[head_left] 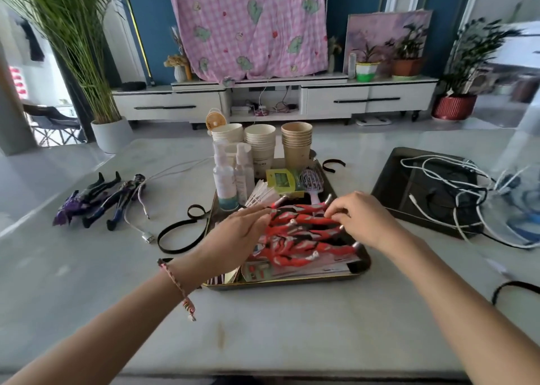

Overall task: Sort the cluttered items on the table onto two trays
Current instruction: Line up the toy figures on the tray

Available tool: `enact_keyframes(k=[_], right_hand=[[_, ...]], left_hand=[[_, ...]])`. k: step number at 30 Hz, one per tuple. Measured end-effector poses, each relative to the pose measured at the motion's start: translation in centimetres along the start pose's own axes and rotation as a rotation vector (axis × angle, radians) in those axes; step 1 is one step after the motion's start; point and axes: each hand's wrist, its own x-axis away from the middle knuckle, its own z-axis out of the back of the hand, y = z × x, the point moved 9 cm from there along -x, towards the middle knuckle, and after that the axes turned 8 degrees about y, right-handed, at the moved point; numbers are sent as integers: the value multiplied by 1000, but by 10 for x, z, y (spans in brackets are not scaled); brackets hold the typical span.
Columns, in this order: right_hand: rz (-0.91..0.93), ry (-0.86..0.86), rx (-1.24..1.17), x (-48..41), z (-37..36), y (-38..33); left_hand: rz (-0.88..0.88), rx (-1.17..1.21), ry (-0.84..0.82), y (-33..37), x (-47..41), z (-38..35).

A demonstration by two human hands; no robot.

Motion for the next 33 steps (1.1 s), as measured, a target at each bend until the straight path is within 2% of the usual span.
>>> enact_keyframes(k=[4,8,10,12,14,16,23,29,33], right_hand=[[-13,-160,-64,2,-7,-4],[-1,-223,-30,1,-13,-6],[-4,-172,-35,-1,-12,-8],[13,-22,-81,-5,2,-16],[48,114,-181,-7,20,-29],[70,146,-268,-6,31,-44],[101,-97,-578,10,18,-110],[288,-285,-428,-2,-34,-230],[317,-428,-360,-14,-95,-291]], left_hand=[[74,-78,-88,-11,-1,-5],[77,-141,-37,-7,0,2],[103,-132,-24,-7,2,4],[144,-67,9,-11,3,11],[177,-5,113,-21,5,31],[237,-10,232,-43,11,58],[450,-187,507,-146,79,120],[682,-167,655,-230,122,128],[749,-310,651,-249,114,141]])
